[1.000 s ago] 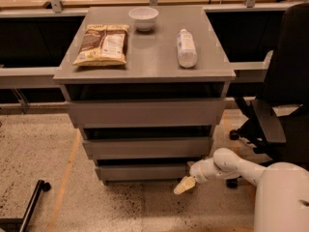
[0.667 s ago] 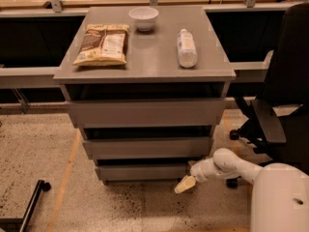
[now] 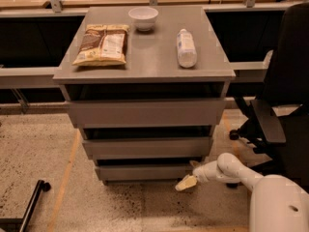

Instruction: Open bottom drawer

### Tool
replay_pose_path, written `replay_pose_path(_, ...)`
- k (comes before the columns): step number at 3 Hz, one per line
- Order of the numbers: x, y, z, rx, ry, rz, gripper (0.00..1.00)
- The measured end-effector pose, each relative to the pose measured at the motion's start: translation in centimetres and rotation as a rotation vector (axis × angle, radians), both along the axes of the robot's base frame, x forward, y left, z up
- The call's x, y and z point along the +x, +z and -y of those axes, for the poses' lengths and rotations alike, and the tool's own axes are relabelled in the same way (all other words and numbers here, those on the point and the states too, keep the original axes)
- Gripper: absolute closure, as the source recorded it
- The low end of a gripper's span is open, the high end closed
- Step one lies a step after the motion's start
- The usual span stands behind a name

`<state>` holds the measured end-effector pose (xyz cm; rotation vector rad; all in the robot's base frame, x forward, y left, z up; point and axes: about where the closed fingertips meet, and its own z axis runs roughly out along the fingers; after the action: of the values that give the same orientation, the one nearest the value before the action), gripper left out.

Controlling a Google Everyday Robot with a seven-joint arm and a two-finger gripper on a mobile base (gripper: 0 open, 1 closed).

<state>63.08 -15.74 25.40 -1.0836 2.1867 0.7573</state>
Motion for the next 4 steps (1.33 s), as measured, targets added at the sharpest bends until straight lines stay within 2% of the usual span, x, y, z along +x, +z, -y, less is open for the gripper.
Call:
replay_pose_path(2,2.8,-1.9,0.3,0.052,-0.031,0.019,0.0)
replay_pose_path(3,3.5,-3.3,-0.4,0.053,-0.017,-0.008,0.0)
replay_pose_path(4,2.9,-4.4,-1.0,0.049,0.004,-0.046,0.18)
